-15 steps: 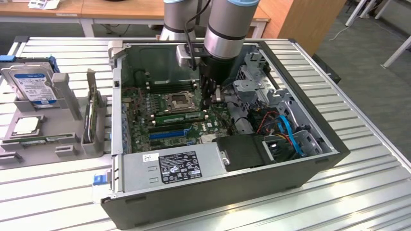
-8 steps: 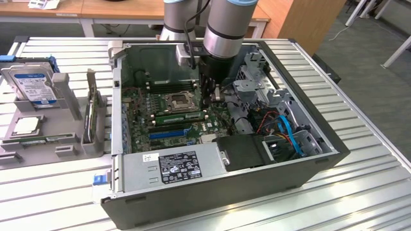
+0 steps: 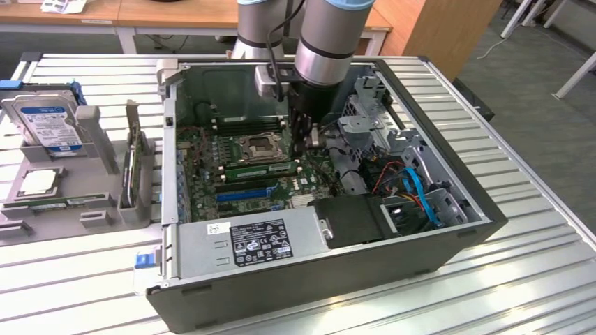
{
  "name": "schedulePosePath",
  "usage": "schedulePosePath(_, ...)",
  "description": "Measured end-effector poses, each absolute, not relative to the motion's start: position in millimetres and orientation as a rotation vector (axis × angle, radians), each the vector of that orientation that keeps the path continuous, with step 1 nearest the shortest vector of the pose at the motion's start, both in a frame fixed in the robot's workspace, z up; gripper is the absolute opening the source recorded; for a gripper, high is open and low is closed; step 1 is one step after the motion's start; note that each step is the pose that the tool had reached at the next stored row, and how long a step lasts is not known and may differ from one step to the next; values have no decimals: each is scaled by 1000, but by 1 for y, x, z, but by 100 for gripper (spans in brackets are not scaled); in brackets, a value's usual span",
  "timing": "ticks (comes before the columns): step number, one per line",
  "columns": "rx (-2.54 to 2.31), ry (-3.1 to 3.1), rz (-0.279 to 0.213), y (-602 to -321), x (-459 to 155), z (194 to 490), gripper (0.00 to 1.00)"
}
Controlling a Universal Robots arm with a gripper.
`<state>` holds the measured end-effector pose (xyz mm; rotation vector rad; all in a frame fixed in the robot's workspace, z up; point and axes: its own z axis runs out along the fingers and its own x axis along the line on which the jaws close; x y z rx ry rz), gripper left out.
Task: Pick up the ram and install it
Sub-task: 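Press down the ram until it locks into place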
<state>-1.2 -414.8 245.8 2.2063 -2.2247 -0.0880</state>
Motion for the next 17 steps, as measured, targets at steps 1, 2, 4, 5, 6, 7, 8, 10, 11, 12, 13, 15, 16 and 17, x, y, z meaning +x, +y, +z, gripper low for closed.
schedulePosePath(1, 2206, -2225, -88, -415, -1, 245, 10)
schedulePosePath(2, 2206, -2225, -88, -415, -1, 244, 10)
schedulePosePath(4, 2206, -2225, -88, -415, -1, 242, 10)
schedulePosePath(5, 2206, -2225, -88, -415, -1, 241, 10)
schedulePosePath(6, 2206, -2225, -88, -415, -1, 240, 10)
schedulePosePath(7, 2206, -2225, -88, -415, -1, 239, 10)
schedulePosePath(8, 2206, -2225, -88, -415, -1, 239, 10)
schedulePosePath(10, 2206, -2225, -88, -415, -1, 239, 10)
schedulePosePath(11, 2206, -2225, -88, -415, -1, 239, 10)
schedulePosePath(12, 2206, -2225, -88, -415, -1, 239, 10)
schedulePosePath(13, 2206, -2225, -88, -415, -1, 238, 10)
schedulePosePath(15, 2207, -2225, -88, -415, -1, 237, 10)
schedulePosePath(16, 2206, -2225, -88, -415, -1, 237, 10)
schedulePosePath(17, 2206, -2225, -88, -415, -1, 236, 10)
